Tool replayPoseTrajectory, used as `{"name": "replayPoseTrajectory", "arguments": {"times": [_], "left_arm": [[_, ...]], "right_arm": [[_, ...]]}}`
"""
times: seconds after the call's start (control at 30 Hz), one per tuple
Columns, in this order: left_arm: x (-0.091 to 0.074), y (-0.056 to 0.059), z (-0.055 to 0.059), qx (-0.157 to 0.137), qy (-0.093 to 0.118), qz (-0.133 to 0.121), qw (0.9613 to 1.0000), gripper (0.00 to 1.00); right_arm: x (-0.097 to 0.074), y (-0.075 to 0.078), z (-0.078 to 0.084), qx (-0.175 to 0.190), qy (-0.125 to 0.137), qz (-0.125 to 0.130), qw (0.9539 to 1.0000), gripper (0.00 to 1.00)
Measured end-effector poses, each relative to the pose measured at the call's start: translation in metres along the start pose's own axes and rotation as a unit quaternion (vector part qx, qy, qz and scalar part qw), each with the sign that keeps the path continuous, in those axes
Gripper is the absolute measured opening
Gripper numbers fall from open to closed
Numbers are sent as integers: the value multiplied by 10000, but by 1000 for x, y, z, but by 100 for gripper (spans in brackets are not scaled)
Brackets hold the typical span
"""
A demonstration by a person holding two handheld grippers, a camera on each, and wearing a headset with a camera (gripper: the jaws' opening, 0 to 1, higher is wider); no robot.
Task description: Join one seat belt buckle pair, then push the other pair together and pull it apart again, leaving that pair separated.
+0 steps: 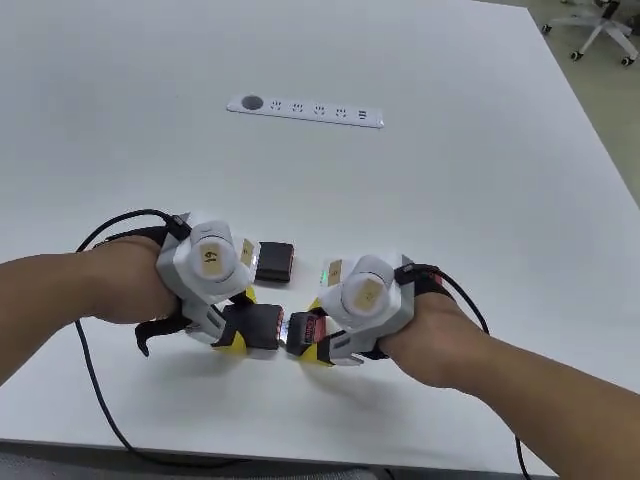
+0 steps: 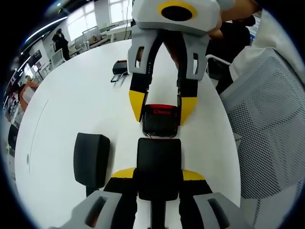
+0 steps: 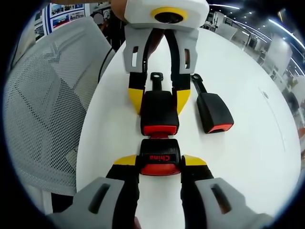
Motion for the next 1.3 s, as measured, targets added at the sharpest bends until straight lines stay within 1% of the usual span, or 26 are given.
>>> {"name": "replayPoseTrajectory", "arguments": {"times": [0.1, 0.33, 0.4, 0.43, 0.5, 0.53, 0.6, 0.7, 0.8, 0.83, 0.87, 0.9, 0.93, 1.0, 1.07, 1.13, 1.23, 1.3], "left_arm": [[0, 0, 0, -28, -10, -22, 10000, 33], [1, 2, -1, -130, 54, -79, 9999, 34], [1, 2, -1, -138, 71, -88, 9998, 35], [1, 2, -1, -200, 65, -110, 9997, 35], [1, 2, 0, -230, 56, -144, 9996, 35], [1, 2, 1, -308, 49, -184, 9993, 35], [1, 4, 1, -324, 26, -205, 9993, 36], [1, 6, 2, -325, -35, -232, 9992, 36], [-5, 6, 4, -425, 40, -265, 9987, 36], [-7, 7, 3, -415, 58, -276, 9987, 36], [-9, 5, 6, -400, 89, -297, 9987, 37], [-11, 5, 6, -408, 105, -305, 9986, 37], [-14, 6, 4, -416, 116, -311, 9986, 38], [-22, 9, 0, -434, 184, -314, 9984, 38], [-25, 11, -3, -392, 194, -322, 9985, 38], [-30, 12, -9, -330, 209, -386, 9985, 38], [-38, 11, -20, -233, 303, -442, 9983, 38], [-40, 8, -23, -187, 336, -477, 9981, 38]], "right_arm": [[-1, 0, 0, 34, 3, 8, 10000, 31], [0, 1, 0, 15, 47, 3, 10000, 32], [0, 1, 0, 60, 46, -17, 10000, 33], [0, 2, 1, 131, 44, -36, 9999, 33], [-1, 2, 0, 60, 66, -33, 10000, 33], [-1, 2, 0, 77, 70, -21, 9999, 33], [-4, 0, -1, 89, 102, -40, 9999, 33], [-3, 1, -2, 84, 120, -30, 9999, 33], [-5, 3, -2, 149, 162, -60, 9997, 33], [-6, 3, -3, 147, 183, -78, 9997, 33], [-8, 2, -4, 138, 213, -93, 9996, 34], [-9, 2, -4, 137, 224, -96, 9996, 35], [-13, 2, -6, 139, 255, -81, 9995, 36], [-13, 4, -5, 143, 284, -106, 9994, 35], [-18, 4, -7, 130, 305, -119, 9994, 35], [-22, 4, -9, 147, 373, -242, 9989, 34], [-30, 7, -11, 27, 388, -198, 9990, 32], [-35, 12, -11, 15, 398, -142, 9991, 32]]}}
Point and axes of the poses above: the centre of the closed fingertips' face, and the gripper's own axes: x roughly forward along the fingers, y roughly to its right, z roughly out of its underside, the point moved 8 cm from there along -x, roughly backward along the fingers, and after that the axes turned 7 degrees about z, right-handed, at the moved point
